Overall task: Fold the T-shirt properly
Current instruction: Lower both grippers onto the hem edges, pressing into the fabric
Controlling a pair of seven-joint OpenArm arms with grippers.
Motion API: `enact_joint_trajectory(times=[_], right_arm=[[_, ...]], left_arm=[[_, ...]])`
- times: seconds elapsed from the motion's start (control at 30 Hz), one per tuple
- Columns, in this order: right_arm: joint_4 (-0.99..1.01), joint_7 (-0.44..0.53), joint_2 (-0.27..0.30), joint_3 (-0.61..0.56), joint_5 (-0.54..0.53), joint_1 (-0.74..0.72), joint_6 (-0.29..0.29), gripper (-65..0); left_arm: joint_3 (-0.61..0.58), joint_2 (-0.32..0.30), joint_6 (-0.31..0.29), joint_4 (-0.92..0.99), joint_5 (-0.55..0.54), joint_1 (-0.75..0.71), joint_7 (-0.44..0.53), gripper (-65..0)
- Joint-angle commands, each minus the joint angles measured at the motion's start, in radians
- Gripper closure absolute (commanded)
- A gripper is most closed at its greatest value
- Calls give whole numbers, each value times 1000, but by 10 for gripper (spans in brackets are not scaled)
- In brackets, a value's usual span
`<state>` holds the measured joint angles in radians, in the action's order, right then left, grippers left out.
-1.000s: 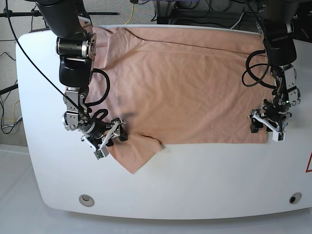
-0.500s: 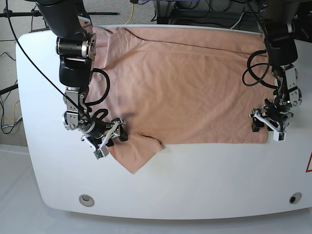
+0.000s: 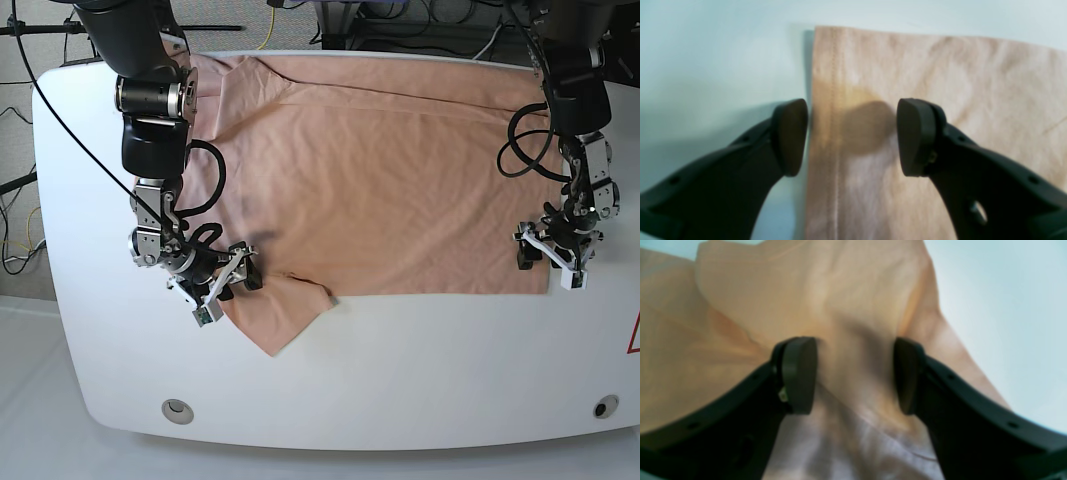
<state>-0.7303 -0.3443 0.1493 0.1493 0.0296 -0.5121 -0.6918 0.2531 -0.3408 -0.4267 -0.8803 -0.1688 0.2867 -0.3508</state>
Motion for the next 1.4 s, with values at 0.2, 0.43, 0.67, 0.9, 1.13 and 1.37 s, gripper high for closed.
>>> enact_joint_trajectory(times=[0.2,0.43,0.67,0.9,1.13,1.37], right_arm=[[-11,-22,7,2,9,-14,-6,-356],[-18,-16,9,4,8,-18,-6,-357],[-16,-15,9,5,6,-21,-6,-357],[-13,-13,9,4,6,-22,-6,-357],[-16,-9,8,5,3,-25,-6,-356],[-14,-7,5,9,3,-30,-6,-356]], left_arm=[[-34,-12,-7,14,-30,40,8,-387],[-135,-15,-2,75,-18,70,21,-382],[-118,-15,4,58,-25,59,25,-282],[-101,-15,5,47,-29,57,25,-196],[-102,-17,12,19,-32,61,34,-231],[-99,-16,14,28,-27,67,39,-330]])
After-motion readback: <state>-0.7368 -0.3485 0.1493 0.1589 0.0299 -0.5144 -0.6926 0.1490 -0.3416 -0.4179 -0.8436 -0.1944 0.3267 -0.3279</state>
